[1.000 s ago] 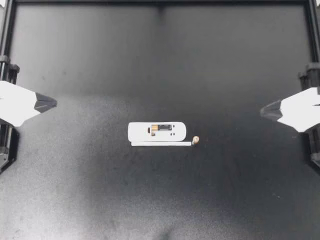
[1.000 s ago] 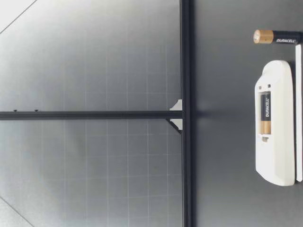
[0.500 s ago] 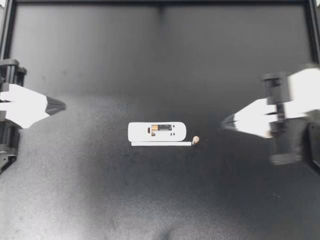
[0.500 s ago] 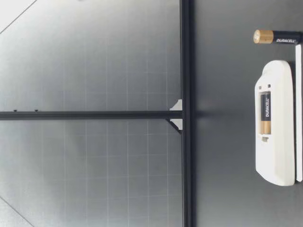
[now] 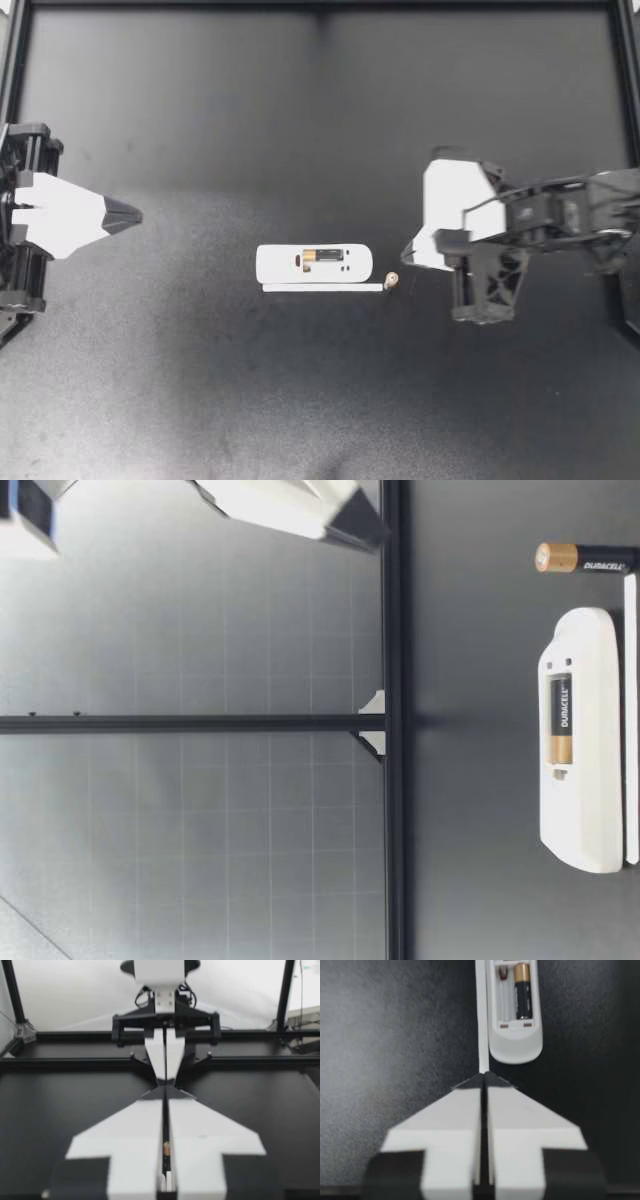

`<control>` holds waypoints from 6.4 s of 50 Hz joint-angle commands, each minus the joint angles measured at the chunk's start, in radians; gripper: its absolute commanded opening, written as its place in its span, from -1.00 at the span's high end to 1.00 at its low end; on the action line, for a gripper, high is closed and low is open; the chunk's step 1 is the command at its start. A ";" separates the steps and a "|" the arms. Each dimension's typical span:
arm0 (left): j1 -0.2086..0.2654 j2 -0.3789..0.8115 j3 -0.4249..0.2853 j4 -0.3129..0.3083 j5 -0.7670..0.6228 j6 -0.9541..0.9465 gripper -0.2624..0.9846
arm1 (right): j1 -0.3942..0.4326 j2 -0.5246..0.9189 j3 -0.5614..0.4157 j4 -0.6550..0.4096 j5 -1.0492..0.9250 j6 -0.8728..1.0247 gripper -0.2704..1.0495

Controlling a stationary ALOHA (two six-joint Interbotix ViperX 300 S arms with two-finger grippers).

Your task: Place the battery into the slot of the remote controller.

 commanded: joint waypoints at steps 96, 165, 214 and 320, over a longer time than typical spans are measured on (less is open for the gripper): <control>0.002 0.005 -0.005 0.000 -0.005 0.002 0.84 | -0.008 0.321 -0.149 -0.008 0.100 -0.014 0.16; 0.087 0.699 -0.341 -0.002 0.382 0.028 0.84 | -0.038 0.201 0.141 -0.011 -0.815 -0.014 0.50; 0.063 0.936 -0.399 -0.054 0.345 0.028 0.84 | -0.038 0.350 0.091 -0.011 -0.819 -0.014 0.50; 0.052 0.939 -0.393 -0.055 0.353 0.012 0.84 | -0.044 0.408 -0.071 -0.089 -0.459 -0.015 -0.07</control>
